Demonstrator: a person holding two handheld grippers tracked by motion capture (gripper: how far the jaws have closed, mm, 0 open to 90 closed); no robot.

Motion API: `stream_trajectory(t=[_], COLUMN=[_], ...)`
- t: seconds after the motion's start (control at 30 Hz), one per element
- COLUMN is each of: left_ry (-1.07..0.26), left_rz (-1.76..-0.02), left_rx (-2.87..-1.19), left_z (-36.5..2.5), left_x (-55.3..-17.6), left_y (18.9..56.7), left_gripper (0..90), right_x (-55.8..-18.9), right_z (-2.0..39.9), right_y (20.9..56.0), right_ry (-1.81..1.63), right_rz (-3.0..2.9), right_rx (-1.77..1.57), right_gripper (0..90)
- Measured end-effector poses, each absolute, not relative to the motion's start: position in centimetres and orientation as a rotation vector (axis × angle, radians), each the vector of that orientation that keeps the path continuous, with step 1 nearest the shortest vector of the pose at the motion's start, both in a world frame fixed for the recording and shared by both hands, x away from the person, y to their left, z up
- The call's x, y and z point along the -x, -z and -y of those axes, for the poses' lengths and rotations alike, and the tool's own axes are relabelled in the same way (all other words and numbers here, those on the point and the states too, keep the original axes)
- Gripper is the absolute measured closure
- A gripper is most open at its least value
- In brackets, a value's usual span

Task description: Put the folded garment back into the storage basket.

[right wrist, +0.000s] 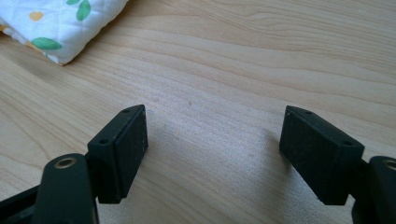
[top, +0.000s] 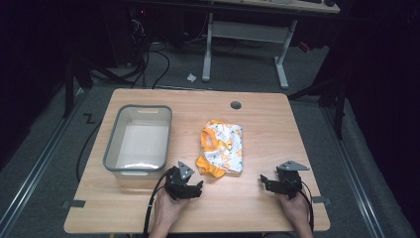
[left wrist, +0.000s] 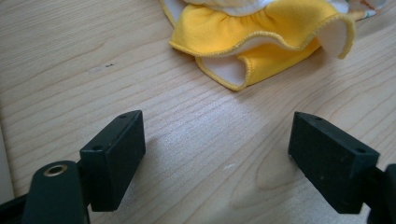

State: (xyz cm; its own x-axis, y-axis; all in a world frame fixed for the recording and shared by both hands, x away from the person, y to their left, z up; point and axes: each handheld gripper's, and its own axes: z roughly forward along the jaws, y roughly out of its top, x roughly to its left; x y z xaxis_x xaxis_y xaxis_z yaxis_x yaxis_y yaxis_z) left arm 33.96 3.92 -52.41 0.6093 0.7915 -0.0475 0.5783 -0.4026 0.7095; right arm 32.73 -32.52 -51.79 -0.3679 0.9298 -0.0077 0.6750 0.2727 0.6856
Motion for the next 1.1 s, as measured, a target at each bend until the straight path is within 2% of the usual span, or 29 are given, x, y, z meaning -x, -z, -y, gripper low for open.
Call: stream_trajectory(t=[0.67, 1.1], left_ry=[-0.312, -0.279], left_rz=[-1.076, -1.088], left_rx=[-2.097, -2.096], left_z=[-3.2, -1.6], left_x=[-34.2, -35.9], left_y=[50.0, 48.4], left_gripper=[14.6, 10.6], right_x=[-32.7, -32.9], right_z=[32.5, 32.5], right_y=[51.8, 51.8], right_ry=[-0.842, -0.839], right_rz=[-2.139, -2.136], right_rx=[-1.449, -1.447], right_gripper=[23.8, 24.3])
